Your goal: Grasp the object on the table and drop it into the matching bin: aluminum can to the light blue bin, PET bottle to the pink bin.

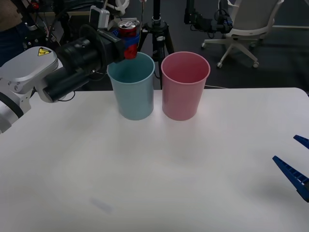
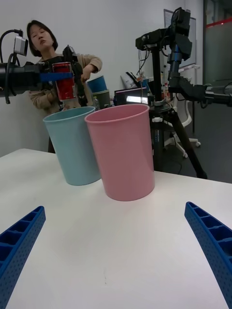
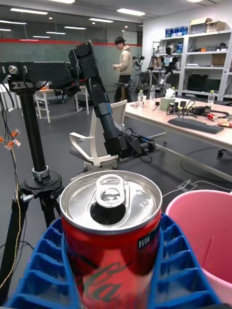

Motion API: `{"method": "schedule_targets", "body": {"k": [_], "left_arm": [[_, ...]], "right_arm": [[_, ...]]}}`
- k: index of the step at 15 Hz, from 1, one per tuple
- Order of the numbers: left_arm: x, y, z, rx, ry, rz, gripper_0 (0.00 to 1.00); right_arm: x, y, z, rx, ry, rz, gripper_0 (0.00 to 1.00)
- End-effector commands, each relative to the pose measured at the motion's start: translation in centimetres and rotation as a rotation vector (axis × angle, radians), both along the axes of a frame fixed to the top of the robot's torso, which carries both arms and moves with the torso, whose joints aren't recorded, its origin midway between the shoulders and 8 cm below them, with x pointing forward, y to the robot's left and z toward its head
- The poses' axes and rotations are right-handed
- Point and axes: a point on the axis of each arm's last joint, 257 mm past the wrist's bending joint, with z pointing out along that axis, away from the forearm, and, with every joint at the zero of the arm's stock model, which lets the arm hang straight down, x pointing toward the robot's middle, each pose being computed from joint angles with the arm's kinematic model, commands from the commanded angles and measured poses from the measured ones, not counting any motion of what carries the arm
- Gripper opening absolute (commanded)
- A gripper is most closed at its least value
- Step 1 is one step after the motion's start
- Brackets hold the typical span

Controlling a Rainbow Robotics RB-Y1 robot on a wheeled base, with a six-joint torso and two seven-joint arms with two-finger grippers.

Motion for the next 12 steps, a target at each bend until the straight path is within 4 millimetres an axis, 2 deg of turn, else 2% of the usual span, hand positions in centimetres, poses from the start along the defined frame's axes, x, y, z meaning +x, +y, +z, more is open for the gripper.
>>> {"method": "schedule_targets", "body": {"k": [1,12], "left_arm": [[-0.1,-0.2,0.1,-0.016,0.006,-0.006,1.00],[-1.0,-1.3,0.3,-0.037,0.017,-0.055,1.00]], "right_arm": [[0.0,0.0,0.0,0.000,0.000,0.000,1.00],[0.0,0.0,0.0,0.000,0.000,0.000,1.00]]}}
